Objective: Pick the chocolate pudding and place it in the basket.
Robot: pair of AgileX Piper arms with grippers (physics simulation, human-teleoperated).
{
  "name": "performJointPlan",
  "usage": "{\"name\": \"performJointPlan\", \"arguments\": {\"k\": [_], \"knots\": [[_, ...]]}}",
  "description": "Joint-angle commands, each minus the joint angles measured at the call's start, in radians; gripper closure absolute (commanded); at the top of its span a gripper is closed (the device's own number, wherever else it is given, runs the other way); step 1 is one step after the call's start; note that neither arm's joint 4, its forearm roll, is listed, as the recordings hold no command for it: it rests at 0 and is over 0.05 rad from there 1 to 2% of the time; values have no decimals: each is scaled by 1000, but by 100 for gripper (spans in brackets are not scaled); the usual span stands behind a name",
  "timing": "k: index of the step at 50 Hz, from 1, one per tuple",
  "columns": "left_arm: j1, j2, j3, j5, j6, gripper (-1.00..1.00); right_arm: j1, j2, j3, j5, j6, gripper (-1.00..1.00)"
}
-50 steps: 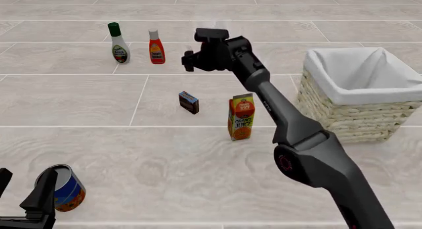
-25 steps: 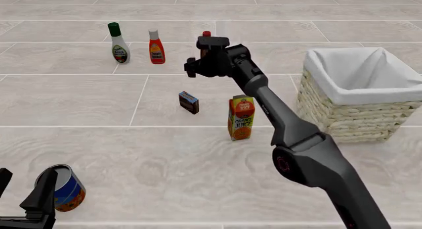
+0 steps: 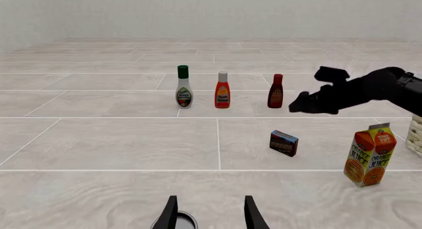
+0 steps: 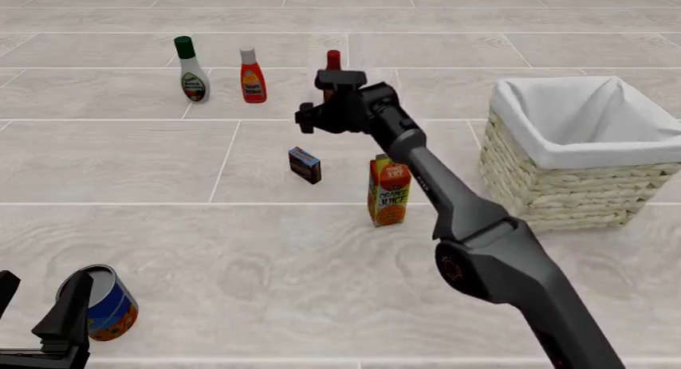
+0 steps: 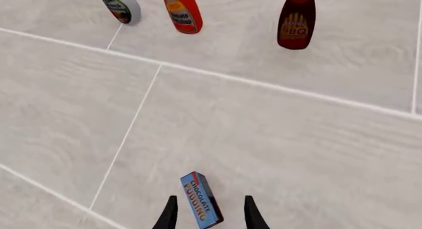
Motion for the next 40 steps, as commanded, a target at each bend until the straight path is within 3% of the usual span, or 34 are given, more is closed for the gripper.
{"name": "performJointPlan", "arguments": {"k": [1,40], "knots": [[0,0,0,0,0,-100,8,20,-1,-10,11,-100],[0,0,0,0,0,-100,25,79,-1,-35,33,-100]]}}
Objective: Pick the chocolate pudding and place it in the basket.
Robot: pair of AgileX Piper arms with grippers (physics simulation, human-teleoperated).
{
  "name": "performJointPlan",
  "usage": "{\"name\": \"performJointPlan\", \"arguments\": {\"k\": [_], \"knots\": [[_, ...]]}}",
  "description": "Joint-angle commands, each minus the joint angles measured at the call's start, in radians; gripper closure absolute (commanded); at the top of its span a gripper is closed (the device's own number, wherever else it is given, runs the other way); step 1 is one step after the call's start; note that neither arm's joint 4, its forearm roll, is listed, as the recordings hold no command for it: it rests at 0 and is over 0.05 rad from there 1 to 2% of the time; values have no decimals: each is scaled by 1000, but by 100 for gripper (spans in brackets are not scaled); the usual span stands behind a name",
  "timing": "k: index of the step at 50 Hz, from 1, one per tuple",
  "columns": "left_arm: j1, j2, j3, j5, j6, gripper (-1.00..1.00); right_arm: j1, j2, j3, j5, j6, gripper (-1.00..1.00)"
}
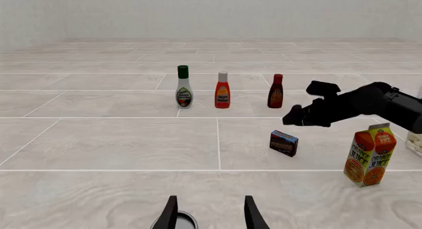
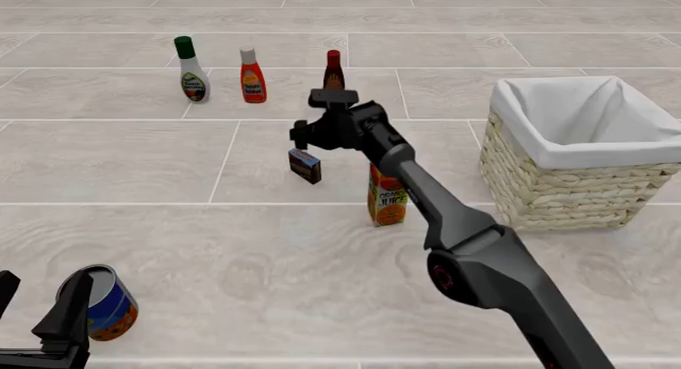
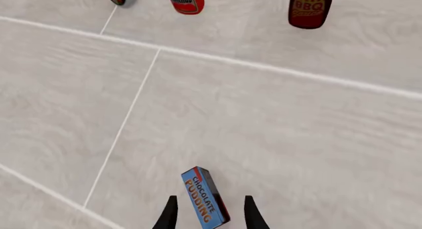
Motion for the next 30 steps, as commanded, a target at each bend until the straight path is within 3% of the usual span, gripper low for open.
{"name": "performJointPlan", "arguments": {"k": [1,30], "knots": [[0,0,0,0,0,-100,6,16,0,-7,7,-100],[0,0,0,0,0,-100,8,58,1,-18,21,-100]]}}
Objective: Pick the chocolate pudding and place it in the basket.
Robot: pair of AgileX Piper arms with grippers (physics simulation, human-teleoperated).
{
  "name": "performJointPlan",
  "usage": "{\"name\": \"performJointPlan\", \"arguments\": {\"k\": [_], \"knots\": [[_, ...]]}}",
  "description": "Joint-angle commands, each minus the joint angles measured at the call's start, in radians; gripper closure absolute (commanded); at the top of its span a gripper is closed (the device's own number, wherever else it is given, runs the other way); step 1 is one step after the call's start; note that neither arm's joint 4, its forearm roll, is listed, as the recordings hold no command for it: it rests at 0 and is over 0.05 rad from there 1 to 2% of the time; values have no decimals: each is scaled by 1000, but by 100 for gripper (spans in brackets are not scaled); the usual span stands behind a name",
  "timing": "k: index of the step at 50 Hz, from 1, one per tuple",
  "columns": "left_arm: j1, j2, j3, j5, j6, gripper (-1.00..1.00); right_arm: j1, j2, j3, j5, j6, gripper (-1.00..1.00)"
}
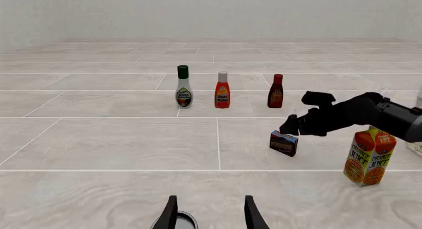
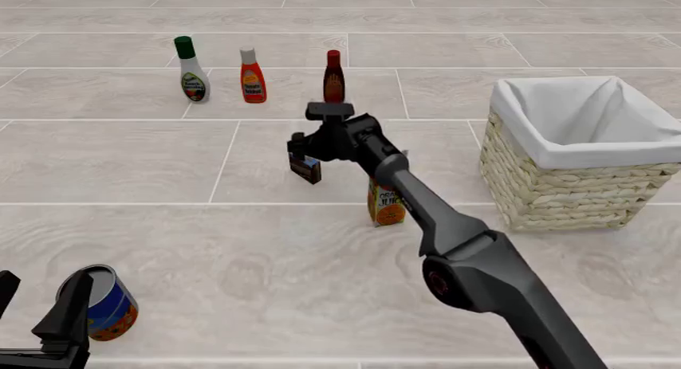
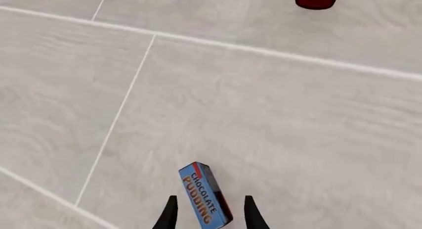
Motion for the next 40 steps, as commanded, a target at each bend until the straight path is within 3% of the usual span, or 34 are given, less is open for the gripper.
{"name": "performJointPlan", "arguments": {"k": [1,40], "knots": [[0,0,0,0,0,-100,-2,14,0,-4,3,-100],[0,0,0,0,0,-100,-3,44,0,-14,13,-100]]}}
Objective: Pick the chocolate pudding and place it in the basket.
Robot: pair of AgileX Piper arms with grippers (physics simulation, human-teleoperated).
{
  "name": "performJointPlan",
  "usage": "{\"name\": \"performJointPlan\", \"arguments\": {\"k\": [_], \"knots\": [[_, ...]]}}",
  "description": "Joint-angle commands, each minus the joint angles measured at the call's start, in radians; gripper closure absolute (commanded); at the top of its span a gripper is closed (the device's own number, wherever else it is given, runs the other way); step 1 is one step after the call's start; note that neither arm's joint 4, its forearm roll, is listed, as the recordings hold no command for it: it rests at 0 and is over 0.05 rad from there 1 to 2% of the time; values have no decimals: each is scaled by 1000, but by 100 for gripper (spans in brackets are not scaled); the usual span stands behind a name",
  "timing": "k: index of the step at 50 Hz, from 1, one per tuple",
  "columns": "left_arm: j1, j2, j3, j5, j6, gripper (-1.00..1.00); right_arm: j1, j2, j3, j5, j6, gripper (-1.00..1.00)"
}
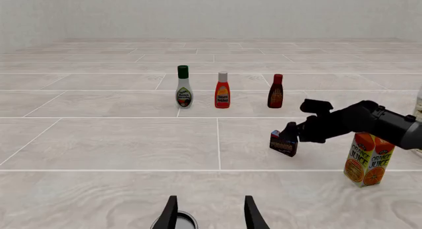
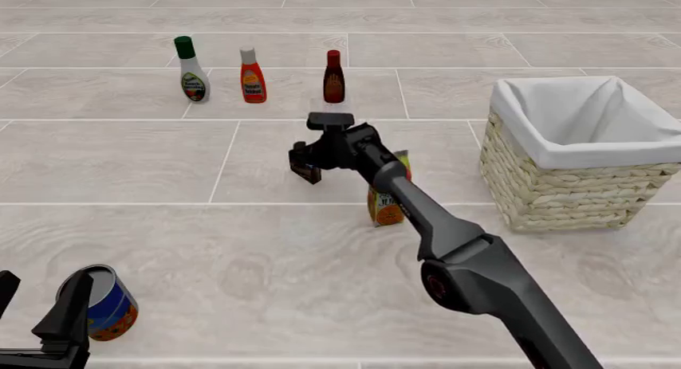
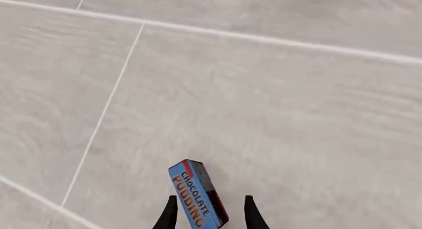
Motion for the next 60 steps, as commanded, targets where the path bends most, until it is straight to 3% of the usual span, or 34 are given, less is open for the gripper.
{"name": "performJointPlan", "arguments": {"k": [1,38,39,45,49,60], "knots": [[0,0,0,0,0,-100,0,6,0,-3,3,-100],[0,0,0,0,0,-100,10,14,4,-10,-15,-100],[0,0,0,0,0,-100,9,12,3,-11,-23,100],[0,0,0,0,0,-100,22,-15,31,-25,-53,100],[0,0,0,0,0,-100,35,-149,303,-174,-61,100],[0,0,0,0,0,-100,67,-270,533,-298,-60,100]]}}
